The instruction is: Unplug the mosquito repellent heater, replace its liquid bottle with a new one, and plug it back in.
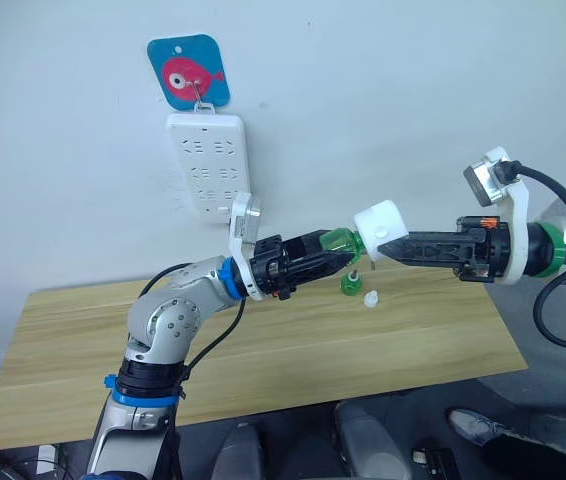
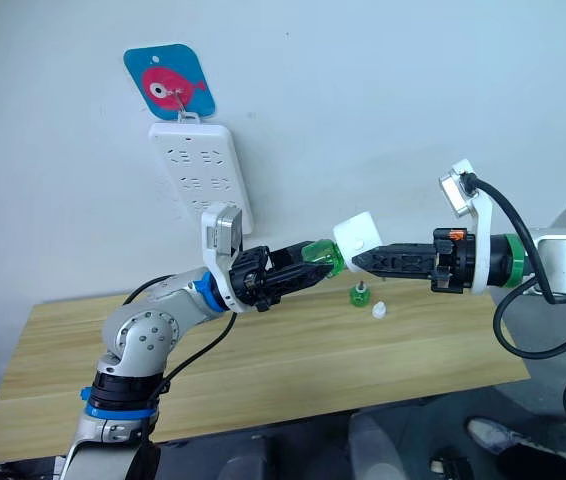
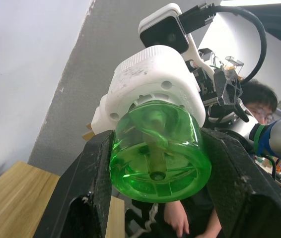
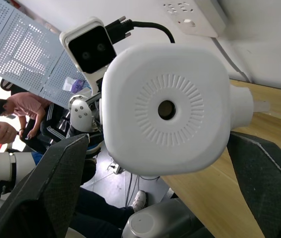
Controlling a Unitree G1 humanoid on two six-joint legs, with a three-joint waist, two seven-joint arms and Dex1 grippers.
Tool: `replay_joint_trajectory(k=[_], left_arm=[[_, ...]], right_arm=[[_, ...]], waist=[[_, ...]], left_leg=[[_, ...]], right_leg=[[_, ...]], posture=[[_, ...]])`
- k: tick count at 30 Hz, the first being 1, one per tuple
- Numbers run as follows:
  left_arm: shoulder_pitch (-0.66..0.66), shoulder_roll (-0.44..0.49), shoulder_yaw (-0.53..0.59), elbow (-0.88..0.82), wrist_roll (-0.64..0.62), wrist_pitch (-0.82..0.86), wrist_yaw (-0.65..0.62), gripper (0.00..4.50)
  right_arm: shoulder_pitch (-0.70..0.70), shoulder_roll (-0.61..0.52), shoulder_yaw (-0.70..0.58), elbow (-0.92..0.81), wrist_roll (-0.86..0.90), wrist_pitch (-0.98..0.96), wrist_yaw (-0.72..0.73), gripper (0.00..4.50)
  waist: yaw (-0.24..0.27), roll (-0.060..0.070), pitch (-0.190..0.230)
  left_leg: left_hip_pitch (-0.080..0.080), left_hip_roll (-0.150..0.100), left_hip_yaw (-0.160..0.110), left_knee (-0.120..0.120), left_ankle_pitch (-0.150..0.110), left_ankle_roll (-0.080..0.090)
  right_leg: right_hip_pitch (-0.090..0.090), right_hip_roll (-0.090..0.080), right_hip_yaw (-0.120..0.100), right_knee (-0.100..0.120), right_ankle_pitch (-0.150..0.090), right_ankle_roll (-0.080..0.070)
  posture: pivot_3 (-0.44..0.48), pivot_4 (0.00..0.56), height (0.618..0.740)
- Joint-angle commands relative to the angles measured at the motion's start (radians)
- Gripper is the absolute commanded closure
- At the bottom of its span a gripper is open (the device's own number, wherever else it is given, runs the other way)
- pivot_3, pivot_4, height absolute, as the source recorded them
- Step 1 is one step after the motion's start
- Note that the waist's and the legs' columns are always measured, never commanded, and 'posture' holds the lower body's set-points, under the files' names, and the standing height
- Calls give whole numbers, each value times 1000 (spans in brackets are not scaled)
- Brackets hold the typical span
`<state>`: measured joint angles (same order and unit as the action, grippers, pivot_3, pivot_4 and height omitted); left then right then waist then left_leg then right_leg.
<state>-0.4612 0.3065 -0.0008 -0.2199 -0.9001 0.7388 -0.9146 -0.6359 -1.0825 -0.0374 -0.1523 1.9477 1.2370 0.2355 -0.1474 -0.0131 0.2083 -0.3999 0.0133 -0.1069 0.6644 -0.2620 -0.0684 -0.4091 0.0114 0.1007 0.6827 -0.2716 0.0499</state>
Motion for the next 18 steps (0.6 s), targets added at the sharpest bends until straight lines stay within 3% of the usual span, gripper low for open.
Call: replay_joint_trajectory(k=[1,8,9,12,16,18], left_arm=[[-7,-11,26,-4,-35,7,14,2250],[-22,-7,52,28,-61,31,22,2250],[-23,1,52,31,-64,38,13,2250],[-26,44,55,41,-78,72,-27,2250],[-43,112,53,57,-94,119,-98,2250],[-55,148,46,61,-103,145,-142,2250]], right_arm=[[12,-36,-63,-34,25,5,50,0],[105,-67,-163,-186,-111,3,191,0],[115,-67,-177,-196,-130,-5,203,168],[143,-79,-229,-210,-179,-19,246,867],[180,-106,-270,-229,-326,-35,330,2375],[197,-116,-229,-266,-482,-92,393,3124]], waist=[[0,0,-1],[0,2,-4],[0,2,-5],[0,3,-7],[-4,5,-9],[-9,6,-10]], left_leg=[[0,0,0,0,0,0],[0,0,0,0,0,0],[0,0,0,0,0,0],[0,0,0,0,0,0],[1,0,0,0,0,0],[1,0,0,0,0,0]], right_leg=[[0,0,0,0,0,0],[0,0,0,0,0,0],[0,0,0,0,0,0],[0,0,0,0,0,0],[0,0,0,0,0,0],[0,0,0,0,0,1]], posture=[[-215,115,734],[-224,113,734],[-224,113,734],[-228,112,734],[-237,114,734],[-242,114,734]])
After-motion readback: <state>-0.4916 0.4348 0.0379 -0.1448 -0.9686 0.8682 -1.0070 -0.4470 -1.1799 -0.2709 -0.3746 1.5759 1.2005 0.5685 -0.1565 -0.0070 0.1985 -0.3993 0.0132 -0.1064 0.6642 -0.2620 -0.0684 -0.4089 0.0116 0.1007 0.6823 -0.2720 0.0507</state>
